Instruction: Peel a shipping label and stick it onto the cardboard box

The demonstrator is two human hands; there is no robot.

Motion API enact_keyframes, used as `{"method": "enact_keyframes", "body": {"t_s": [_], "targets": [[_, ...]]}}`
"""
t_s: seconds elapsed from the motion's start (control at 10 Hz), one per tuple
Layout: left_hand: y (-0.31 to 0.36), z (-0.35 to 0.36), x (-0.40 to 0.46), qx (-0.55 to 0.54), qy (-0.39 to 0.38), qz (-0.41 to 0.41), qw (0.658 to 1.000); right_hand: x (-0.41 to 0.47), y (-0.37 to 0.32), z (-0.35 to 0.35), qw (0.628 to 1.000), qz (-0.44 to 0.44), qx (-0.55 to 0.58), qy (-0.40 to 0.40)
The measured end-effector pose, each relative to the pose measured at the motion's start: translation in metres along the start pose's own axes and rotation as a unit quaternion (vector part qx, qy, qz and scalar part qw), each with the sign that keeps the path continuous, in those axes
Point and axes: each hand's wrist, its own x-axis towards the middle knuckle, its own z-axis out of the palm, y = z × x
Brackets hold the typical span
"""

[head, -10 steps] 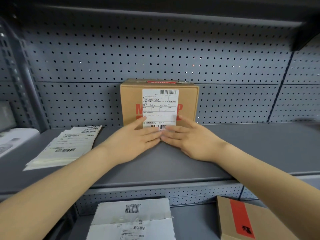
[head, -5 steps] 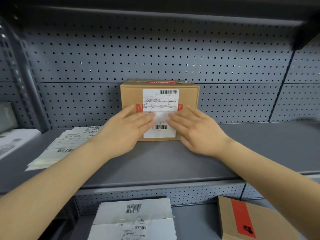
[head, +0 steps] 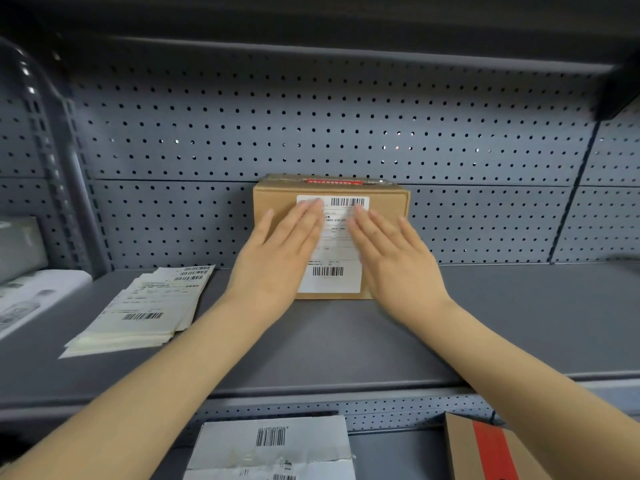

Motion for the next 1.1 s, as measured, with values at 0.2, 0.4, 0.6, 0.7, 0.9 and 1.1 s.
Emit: {"method": "enact_keyframes", "body": {"t_s": [0.2, 0.4, 0.6, 0.7, 0.9, 1.1], "targets": [[-0.005, 0.002, 0.008, -0.054, -0.018, -0.033, 0.998, 0.009, -0.006, 0.001, 0.998, 0.012, -0.009, -0.058], [-0.009, -0.004, -0.010, -0.156, -0.045, -0.087, 0.983, -0.005, -0.007, -0.005, 0.996, 0.063, 0.045, -0.050], [-0.005, 0.010, -0.024, -0.024, -0.140, 0.143, 0.979, -0.011, 0.006, -0.006, 0.971, -0.199, -0.037, -0.126], [-0.013, 0.016, -0.029, 0.034, -0.179, 0.136, 0.974, -0.015, 0.014, -0.011, 0.965, -0.190, -0.058, -0.173], [-0.009, 0.006, -0.032, 0.084, -0.215, 0.121, 0.965, -0.019, 0.016, -0.033, 0.945, -0.167, -0.049, -0.278], [-0.004, -0.022, -0.038, -0.018, -0.200, 0.074, 0.977, -0.016, 0.005, -0.060, 0.944, -0.135, 0.004, -0.300]]}}
